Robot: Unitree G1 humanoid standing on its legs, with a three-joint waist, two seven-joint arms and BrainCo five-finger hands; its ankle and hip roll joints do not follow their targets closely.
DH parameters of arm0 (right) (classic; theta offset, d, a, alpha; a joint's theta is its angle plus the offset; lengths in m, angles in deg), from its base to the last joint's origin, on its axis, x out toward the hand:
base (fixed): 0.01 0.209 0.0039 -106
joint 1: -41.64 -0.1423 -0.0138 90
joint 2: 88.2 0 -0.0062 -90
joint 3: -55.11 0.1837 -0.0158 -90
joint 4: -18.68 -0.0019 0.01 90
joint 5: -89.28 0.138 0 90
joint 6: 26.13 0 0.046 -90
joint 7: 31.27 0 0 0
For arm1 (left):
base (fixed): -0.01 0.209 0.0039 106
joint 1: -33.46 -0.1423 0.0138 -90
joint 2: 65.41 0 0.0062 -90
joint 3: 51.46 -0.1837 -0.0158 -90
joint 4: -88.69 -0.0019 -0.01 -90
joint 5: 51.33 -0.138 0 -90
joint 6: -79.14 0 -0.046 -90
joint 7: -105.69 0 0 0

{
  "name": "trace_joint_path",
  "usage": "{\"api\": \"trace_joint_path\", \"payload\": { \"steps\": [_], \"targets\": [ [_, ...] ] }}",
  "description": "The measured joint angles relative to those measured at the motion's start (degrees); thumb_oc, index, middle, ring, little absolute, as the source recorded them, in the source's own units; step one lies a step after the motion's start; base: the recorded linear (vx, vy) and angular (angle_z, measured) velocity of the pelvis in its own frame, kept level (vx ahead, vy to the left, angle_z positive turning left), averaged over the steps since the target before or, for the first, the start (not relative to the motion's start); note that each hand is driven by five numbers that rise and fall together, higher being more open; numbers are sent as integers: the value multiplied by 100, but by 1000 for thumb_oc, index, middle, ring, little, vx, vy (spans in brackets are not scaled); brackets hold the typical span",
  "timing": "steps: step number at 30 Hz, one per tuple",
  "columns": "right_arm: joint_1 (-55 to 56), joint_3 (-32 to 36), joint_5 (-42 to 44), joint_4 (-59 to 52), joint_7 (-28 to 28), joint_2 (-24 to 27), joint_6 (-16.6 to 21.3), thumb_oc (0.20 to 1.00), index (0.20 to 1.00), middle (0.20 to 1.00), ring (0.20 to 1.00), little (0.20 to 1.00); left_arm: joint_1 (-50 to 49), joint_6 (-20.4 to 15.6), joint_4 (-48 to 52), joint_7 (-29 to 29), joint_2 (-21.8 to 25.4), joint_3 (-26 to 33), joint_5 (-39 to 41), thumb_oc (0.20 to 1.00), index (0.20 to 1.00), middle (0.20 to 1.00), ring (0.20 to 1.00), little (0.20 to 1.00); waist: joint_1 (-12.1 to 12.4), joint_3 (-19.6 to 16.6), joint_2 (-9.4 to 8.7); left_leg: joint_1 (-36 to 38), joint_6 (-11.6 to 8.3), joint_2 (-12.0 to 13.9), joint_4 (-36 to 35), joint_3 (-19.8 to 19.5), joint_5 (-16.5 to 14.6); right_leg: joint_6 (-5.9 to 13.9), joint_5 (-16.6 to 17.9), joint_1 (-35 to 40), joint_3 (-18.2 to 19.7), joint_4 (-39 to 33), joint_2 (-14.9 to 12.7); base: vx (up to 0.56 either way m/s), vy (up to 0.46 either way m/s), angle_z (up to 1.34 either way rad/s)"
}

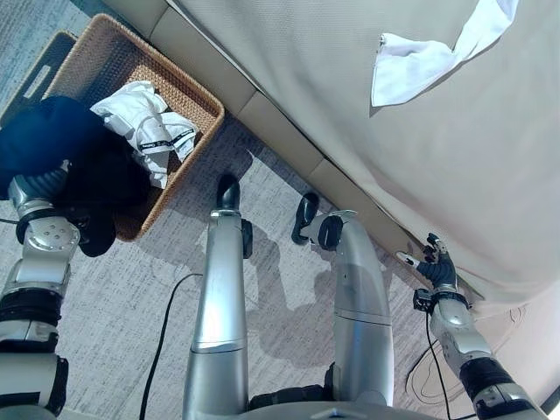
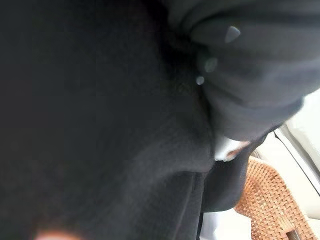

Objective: Pick up clothes into the bucket

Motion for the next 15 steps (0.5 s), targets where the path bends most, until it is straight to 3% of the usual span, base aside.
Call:
{"api": "trace_joint_path", "payload": {
  "steps": [5,15],
  "targets": [
    [-2,-99,-3,8,65,5,0,1000,1000,1000,1000,1000,77,188,-107,49,337,-203,-340,1000,1000,1000,1000,1000,-1,-2,-4,56,29,50,-41,20,-16,23,16,35,18,-59,63,-9,-7,-5],
    [-11,-101,-3,51,179,-25,-17,1000,1000,1000,1000,1000,-41,412,-181,-22,292,-107,-493,1000,1000,1000,1000,1000,-24,-3,-4,477,68,155,-469,99,-4,45,94,332,80,-420,163,-31,-25,-2]
  ]
}}
